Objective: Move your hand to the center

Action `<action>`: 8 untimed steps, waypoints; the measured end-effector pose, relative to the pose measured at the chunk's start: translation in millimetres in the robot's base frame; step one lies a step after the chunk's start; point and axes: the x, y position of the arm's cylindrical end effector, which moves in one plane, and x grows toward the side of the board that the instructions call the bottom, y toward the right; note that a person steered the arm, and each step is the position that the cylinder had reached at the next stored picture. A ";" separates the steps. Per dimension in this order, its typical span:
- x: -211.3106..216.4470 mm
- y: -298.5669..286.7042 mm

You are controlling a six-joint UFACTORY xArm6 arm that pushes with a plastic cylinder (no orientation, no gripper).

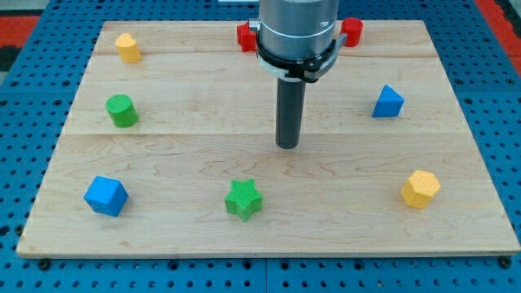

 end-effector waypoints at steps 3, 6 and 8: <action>-2.1 6.1; 7.9 83.3; 52.3 29.7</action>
